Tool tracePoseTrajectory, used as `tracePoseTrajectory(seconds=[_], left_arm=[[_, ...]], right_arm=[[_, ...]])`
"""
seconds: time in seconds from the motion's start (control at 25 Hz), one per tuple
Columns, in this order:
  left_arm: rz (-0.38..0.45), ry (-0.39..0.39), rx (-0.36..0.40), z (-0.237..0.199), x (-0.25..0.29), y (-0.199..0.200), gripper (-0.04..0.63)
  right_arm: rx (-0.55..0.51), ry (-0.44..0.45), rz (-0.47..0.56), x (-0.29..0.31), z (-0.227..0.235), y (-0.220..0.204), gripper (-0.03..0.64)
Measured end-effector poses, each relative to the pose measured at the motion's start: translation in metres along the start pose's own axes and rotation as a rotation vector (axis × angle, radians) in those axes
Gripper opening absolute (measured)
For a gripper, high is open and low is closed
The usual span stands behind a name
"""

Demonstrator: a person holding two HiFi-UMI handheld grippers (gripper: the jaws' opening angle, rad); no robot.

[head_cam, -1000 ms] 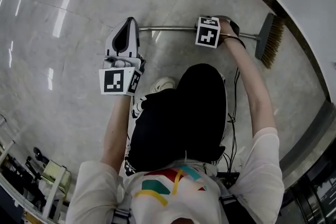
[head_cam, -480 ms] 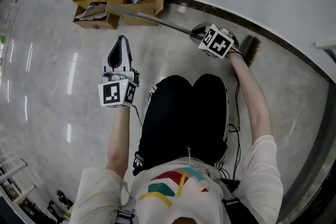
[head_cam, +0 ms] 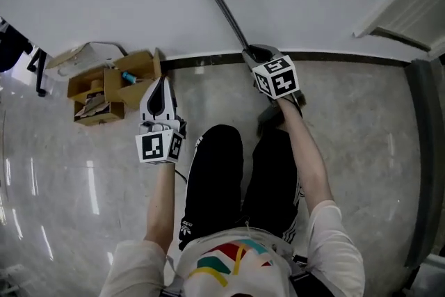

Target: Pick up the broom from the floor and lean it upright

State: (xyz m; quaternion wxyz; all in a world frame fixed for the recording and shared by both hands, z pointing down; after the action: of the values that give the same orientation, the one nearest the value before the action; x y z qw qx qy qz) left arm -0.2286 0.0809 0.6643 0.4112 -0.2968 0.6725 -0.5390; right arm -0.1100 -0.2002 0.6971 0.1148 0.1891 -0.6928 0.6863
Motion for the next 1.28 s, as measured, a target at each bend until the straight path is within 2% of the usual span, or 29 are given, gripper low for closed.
tracePoseTrajectory(seconds=[0.16,0.36,0.44,0.56,0.76,1.12,1.28], left_arm=[[-0.006,-0.06,-0.011,0.022,0.012,-0.007,0.046],[0.033,-0.144,-0.011,0.06,0.052,-0.003,0.046],[0.048,-0.175,-0.052,0.074,0.081,0.0,0.046],[0.056,-0.264,-0.177,0.106,0.107,-0.011,0.046],[-0.008,-0.306,-0.105,0.126,0.102,-0.039,0.046],[-0.036,-0.223,-0.055,0.116,0.105,-0.026,0.045],[-0.073,-0.178,-0.038,0.11,0.113,-0.012,0.046]], right_arm=[[0.116,-0.184,0.116,-0.047,0.033,0.001,0.083],[0.197,-0.328,0.184,-0.095,0.078,0.011,0.081],[0.208,-0.342,0.174,-0.105,0.09,0.011,0.081],[0.21,-0.344,0.166,-0.112,0.107,0.009,0.081],[0.191,-0.315,0.182,-0.104,0.108,0.012,0.081],[0.186,-0.31,0.163,-0.09,0.112,0.02,0.081],[0.23,-0.331,0.158,-0.083,0.119,0.021,0.081]])
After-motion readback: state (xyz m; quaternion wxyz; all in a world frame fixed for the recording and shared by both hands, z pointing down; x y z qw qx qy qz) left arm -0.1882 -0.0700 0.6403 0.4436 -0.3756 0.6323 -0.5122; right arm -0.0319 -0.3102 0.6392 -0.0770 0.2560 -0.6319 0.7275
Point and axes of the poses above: the fingertips, and each gripper's own axes: x forward along the fingers, z to its right, y out of its top, the point moved 8 cm from there along -x, backward along the fingers, and after that the axes turned 7 degrees about y, right-handed, at the moved point
